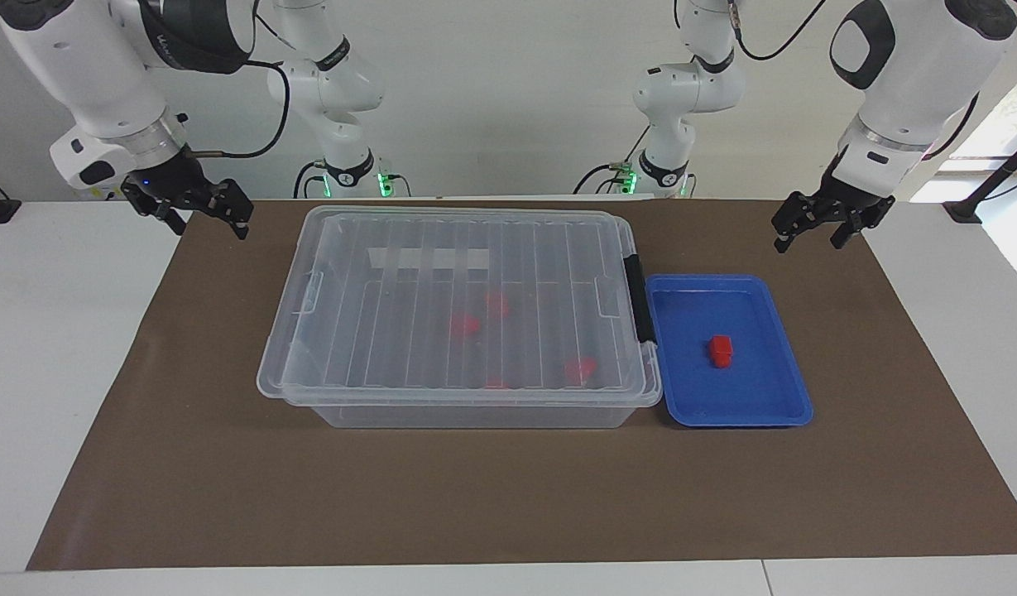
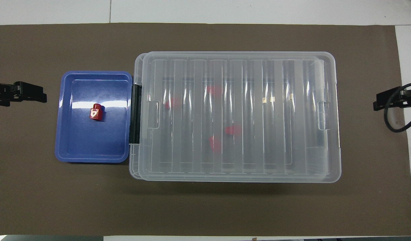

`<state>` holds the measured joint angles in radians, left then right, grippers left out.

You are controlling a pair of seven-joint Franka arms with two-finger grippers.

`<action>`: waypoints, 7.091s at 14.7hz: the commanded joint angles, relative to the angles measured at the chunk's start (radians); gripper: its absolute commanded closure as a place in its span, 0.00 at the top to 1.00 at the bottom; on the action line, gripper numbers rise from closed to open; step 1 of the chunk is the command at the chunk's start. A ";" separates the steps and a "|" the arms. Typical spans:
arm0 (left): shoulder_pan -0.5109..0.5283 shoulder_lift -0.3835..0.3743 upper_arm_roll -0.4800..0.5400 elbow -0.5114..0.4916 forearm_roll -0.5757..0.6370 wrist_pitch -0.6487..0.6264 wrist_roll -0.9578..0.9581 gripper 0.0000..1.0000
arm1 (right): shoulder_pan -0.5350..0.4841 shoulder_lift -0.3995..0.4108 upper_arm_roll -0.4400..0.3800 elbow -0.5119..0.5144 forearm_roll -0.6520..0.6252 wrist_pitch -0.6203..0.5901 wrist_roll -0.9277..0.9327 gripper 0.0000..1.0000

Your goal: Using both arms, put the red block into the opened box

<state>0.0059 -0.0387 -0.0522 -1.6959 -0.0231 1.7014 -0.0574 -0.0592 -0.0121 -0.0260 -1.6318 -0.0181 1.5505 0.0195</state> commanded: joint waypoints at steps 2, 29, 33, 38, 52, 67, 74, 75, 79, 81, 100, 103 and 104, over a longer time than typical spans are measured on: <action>0.011 -0.026 -0.008 -0.024 0.005 -0.003 0.007 1.00 | -0.016 0.006 0.015 0.010 -0.009 -0.006 0.016 1.00; 0.011 -0.026 -0.008 -0.024 0.005 -0.003 0.007 1.00 | -0.040 0.040 0.172 -0.241 0.040 0.266 0.137 1.00; 0.011 -0.026 -0.008 -0.024 0.005 -0.003 0.007 1.00 | -0.042 0.029 0.159 -0.289 0.038 0.266 0.097 1.00; 0.011 -0.026 -0.008 -0.024 0.005 -0.003 0.007 1.00 | -0.054 0.015 0.106 -0.335 0.038 0.287 0.028 1.00; 0.011 -0.026 -0.008 -0.024 0.005 -0.003 0.007 1.00 | -0.059 0.014 -0.037 -0.342 0.020 0.310 -0.130 1.00; 0.005 -0.026 -0.009 -0.024 0.005 -0.008 0.004 1.00 | -0.065 0.021 -0.179 -0.333 0.009 0.332 -0.328 1.00; -0.004 -0.024 -0.011 -0.168 0.005 0.183 0.014 1.00 | -0.065 0.026 -0.229 -0.322 -0.017 0.364 -0.404 1.00; -0.006 -0.021 -0.011 -0.203 0.005 0.234 0.014 1.00 | -0.065 0.027 -0.230 -0.322 -0.016 0.364 -0.406 1.00; -0.029 0.042 -0.011 -0.313 0.005 0.407 0.011 1.00 | -0.067 0.023 -0.232 -0.322 -0.016 0.356 -0.404 1.00; -0.029 0.083 -0.011 -0.358 0.005 0.486 0.013 1.00 | -0.065 0.027 -0.229 -0.321 -0.016 0.353 -0.398 1.00; -0.060 0.207 -0.011 -0.518 0.005 0.727 -0.021 0.00 | -0.013 0.023 -0.077 0.055 -0.002 -0.119 -0.185 1.00; -0.057 0.192 -0.011 -0.507 0.005 0.727 -0.022 0.00 | -0.013 0.026 -0.025 0.059 -0.002 -0.116 -0.042 1.00; -0.049 0.180 -0.011 -0.499 0.005 0.725 -0.021 0.00 | -0.013 0.023 0.001 0.061 -0.002 -0.116 -0.009 1.00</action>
<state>-0.0410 0.1884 -0.0713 -2.1786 -0.0227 2.4184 -0.0639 -0.0686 0.0275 -0.0803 -1.5613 -0.0211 1.4420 -0.0770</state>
